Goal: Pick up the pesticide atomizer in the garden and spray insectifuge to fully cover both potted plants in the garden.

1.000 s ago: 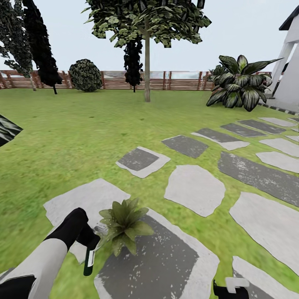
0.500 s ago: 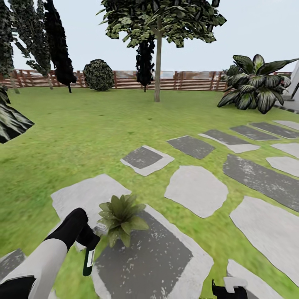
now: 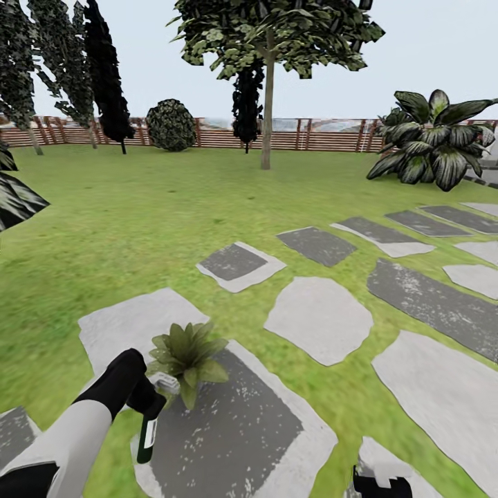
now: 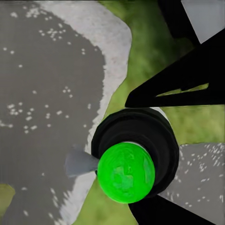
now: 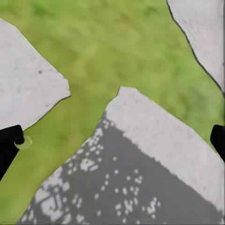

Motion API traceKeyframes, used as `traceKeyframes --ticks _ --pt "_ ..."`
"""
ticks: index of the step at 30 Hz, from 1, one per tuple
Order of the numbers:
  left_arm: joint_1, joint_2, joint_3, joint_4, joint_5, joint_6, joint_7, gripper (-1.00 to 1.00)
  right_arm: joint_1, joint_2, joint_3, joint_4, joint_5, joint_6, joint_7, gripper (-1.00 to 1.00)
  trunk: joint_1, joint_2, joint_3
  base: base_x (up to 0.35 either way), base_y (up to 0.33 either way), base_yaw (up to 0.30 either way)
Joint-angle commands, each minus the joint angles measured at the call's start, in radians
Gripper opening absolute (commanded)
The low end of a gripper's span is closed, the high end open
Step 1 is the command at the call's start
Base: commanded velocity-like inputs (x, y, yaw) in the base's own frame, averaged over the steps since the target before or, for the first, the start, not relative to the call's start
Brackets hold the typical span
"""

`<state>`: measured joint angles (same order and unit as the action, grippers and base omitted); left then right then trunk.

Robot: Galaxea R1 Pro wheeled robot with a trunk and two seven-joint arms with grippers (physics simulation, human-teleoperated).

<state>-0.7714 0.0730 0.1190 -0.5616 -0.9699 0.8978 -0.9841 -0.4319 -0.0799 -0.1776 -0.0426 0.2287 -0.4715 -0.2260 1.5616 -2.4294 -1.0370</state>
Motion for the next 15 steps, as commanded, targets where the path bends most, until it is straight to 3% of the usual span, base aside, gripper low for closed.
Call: traceKeyframes --ticks 1,15 --pt "0.000 -0.001 0.005 -0.001 -0.010 0.004 -0.010 -1.00 0.000 0.000 -0.007 0.001 0.011 -0.002 -0.003 1.00 0.000 0.000 -0.001 0.087 -0.276 0.085" --pt "0.005 0.003 0.007 0.007 -0.010 0.003 -0.008 -1.00 0.000 0.000 -0.006 0.001 0.011 -0.002 -0.003 1.00 0.000 0.000 -0.001 0.072 -0.278 0.261"
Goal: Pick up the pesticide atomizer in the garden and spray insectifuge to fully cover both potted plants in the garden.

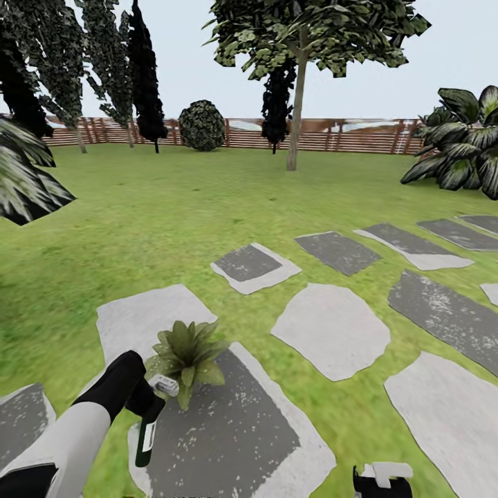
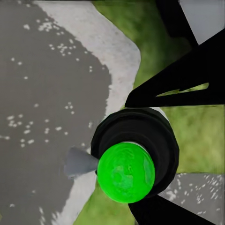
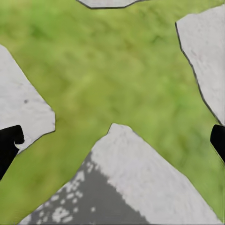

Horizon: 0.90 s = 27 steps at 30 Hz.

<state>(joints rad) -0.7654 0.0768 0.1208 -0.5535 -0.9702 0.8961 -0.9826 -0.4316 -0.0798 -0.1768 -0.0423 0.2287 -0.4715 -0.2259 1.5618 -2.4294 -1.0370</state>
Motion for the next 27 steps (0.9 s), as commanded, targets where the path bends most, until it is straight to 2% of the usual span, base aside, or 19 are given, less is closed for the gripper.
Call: traceKeyframes --ticks 1,4,8,14,15,20,27 --pt "0.000 0.001 0.006 0.001 -0.010 0.004 -0.010 -1.00 -0.001 0.000 -0.007 0.001 0.011 -0.002 -0.003 1.00 0.000 0.000 -0.001 0.006 -0.286 0.239" --pt "0.003 0.013 0.008 0.005 -0.010 0.004 -0.009 -1.00 -0.001 0.000 -0.007 0.001 0.011 -0.002 -0.003 1.00 0.000 0.000 -0.001 0.002 -0.286 0.074" --pt "0.003 0.015 0.008 0.007 -0.010 0.004 -0.004 -1.00 -0.001 0.000 -0.007 0.001 0.011 -0.002 -0.003 1.00 0.000 0.000 -0.001 -0.062 -0.286 0.027" --pt "0.003 0.016 0.009 0.007 -0.010 0.004 0.012 -1.00 -0.001 0.000 -0.007 0.002 0.011 -0.002 -0.003 1.00 0.000 0.000 -0.001 -0.049 -0.284 0.231" --pt "0.003 0.020 0.009 0.007 -0.010 0.004 0.012 -1.00 -0.001 0.000 -0.007 0.001 0.011 -0.002 -0.003 1.00 0.000 0.000 -0.001 -0.005 -0.284 0.274" --pt "0.003 0.072 0.011 -0.001 -0.002 0.004 0.013 -1.00 -0.001 0.000 -0.007 0.002 0.011 -0.002 -0.003 1.00 0.000 0.000 -0.001 0.003 -0.261 0.277" --pt "0.003 0.073 0.010 -0.002 0.001 0.003 0.013 -1.00 -0.001 0.000 -0.007 0.002 0.011 -0.002 -0.003 1.00 0.000 0.000 -0.001 0.247 -0.174 0.278"
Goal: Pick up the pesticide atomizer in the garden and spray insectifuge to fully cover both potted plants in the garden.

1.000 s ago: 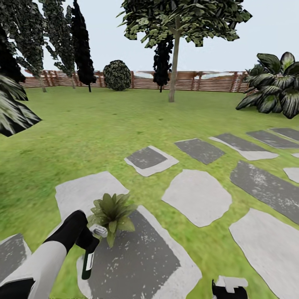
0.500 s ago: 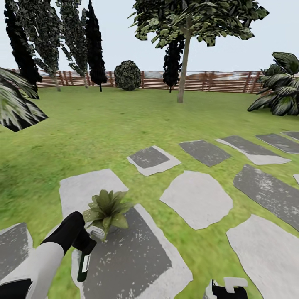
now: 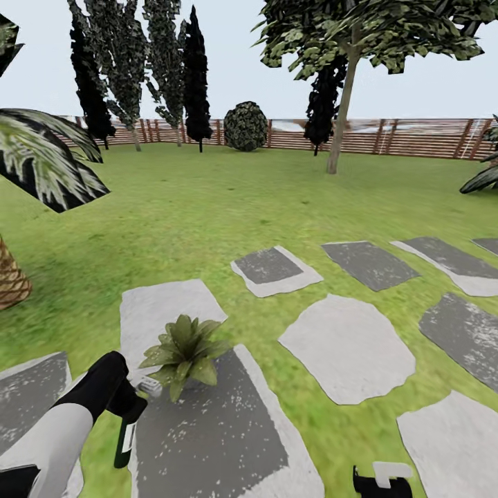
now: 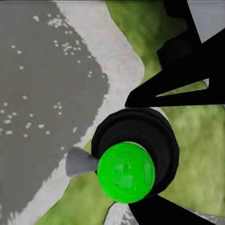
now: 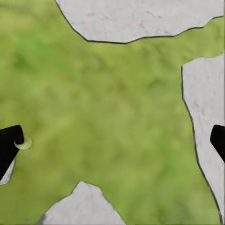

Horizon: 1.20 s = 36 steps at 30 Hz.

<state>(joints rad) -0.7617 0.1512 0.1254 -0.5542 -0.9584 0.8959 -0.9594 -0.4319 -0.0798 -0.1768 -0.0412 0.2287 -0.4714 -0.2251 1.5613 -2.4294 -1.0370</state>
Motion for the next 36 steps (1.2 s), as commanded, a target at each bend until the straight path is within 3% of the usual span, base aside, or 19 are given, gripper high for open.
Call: traceKeyframes --ticks 1,13,31,36 --pt "-0.001 -0.003 0.005 -0.001 -0.011 0.003 -0.010 -1.00 -0.001 0.000 -0.007 0.001 0.011 -0.003 -0.003 1.00 0.000 0.000 -0.001 0.299 -0.158 0.278" --pt "-0.001 -0.010 0.006 -0.002 -0.010 0.003 -0.010 -1.00 0.000 0.000 -0.007 0.001 0.011 -0.003 -0.003 1.00 0.000 0.000 -0.001 0.268 -0.210 0.058" --pt "-0.001 -0.010 0.007 0.002 -0.010 0.003 -0.010 -1.00 -0.001 0.000 -0.007 0.001 0.011 -0.003 -0.003 1.00 0.000 0.000 -0.001 0.019 -0.311 0.260" --pt "-0.001 -0.011 0.007 0.004 -0.010 0.003 -0.011 -1.00 0.000 0.000 -0.007 0.000 0.011 -0.003 -0.003 1.00 0.000 0.000 -0.001 0.157 -0.296 0.082"
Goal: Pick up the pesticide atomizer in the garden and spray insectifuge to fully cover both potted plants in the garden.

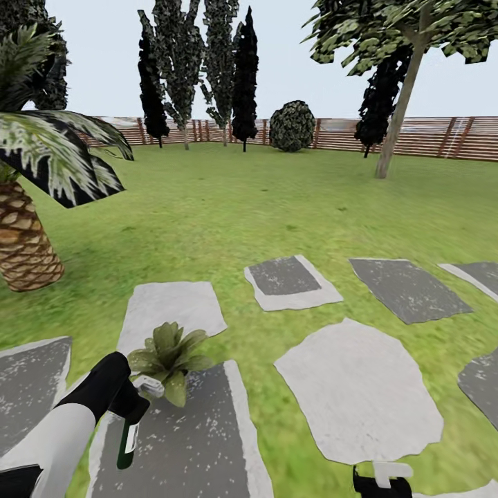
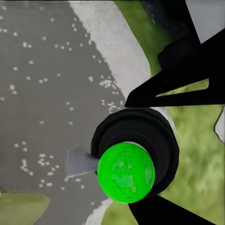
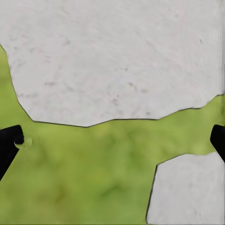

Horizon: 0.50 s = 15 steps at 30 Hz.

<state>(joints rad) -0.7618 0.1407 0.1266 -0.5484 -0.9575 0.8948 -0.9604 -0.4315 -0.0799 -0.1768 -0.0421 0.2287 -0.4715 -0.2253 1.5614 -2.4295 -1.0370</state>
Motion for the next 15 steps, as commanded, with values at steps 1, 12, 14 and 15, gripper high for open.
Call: traceKeyframes --ticks 1,12,14,15 --pt "-0.001 -0.001 0.005 -0.002 -0.010 0.004 -0.010 -1.00 -0.001 0.000 -0.007 0.001 0.011 -0.002 -0.003 1.00 0.000 0.000 -0.001 0.224 -0.255 0.009" --pt "-0.001 -0.001 0.008 0.001 -0.010 0.005 -0.009 -1.00 -0.001 0.001 -0.007 0.002 0.011 -0.002 -0.003 1.00 0.000 0.000 -0.001 0.182 -0.255 0.146" --pt "-0.001 0.000 0.016 0.003 -0.010 0.004 -0.010 -1.00 -0.001 0.001 -0.007 0.002 0.011 -0.002 -0.003 1.00 0.000 0.000 -0.001 -0.109 -0.303 0.277" --pt "-0.001 0.000 0.018 0.003 -0.010 0.004 -0.010 -1.00 -0.001 0.001 -0.007 0.002 0.011 -0.002 -0.003 1.00 0.000 0.000 -0.001 -0.172 -0.284 0.277"
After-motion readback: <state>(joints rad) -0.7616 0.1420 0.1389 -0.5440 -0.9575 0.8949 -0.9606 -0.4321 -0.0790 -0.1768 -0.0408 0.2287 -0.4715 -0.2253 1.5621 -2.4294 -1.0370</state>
